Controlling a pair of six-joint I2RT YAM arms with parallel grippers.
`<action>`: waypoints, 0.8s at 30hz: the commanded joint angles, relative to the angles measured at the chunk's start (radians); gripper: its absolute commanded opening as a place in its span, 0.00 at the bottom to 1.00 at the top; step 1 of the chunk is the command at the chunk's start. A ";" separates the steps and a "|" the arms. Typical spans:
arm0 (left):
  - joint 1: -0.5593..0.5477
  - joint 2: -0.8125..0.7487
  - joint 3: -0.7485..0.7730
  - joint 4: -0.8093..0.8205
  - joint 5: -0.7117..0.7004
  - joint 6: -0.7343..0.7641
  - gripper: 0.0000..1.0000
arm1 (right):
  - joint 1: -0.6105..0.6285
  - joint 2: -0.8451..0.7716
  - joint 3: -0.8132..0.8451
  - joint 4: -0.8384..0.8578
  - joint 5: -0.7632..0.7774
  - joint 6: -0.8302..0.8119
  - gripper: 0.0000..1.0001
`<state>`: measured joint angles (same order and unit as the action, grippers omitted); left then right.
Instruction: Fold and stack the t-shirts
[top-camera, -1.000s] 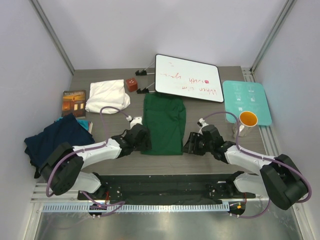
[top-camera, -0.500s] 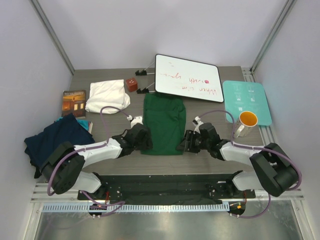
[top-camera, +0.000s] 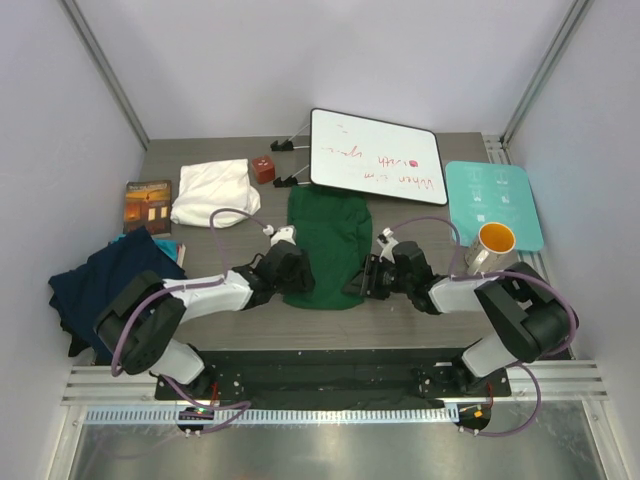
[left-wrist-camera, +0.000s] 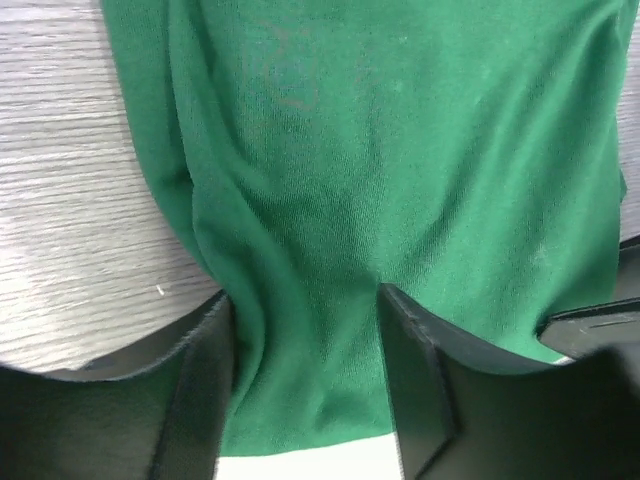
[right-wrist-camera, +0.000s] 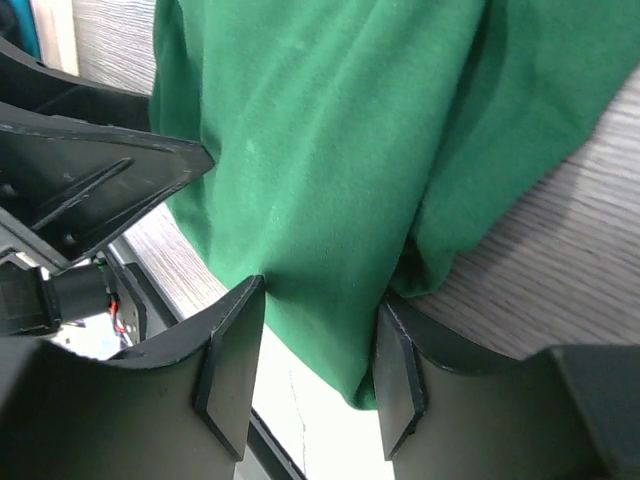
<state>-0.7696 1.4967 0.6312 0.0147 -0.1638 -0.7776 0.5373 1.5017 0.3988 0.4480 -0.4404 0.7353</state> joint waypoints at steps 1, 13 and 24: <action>-0.002 0.091 -0.067 -0.171 0.110 -0.011 0.48 | 0.009 0.095 -0.067 -0.123 0.072 -0.024 0.50; -0.002 -0.093 -0.085 -0.284 0.126 -0.023 0.00 | 0.029 -0.052 -0.069 -0.220 0.032 0.007 0.01; -0.003 -0.506 -0.027 -0.636 0.075 -0.043 0.00 | 0.046 -0.616 0.003 -0.686 0.100 0.033 0.01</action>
<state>-0.7921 1.0649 0.5762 -0.3153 0.0357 -0.8543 0.5980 0.9958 0.3584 0.0154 -0.4385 0.7689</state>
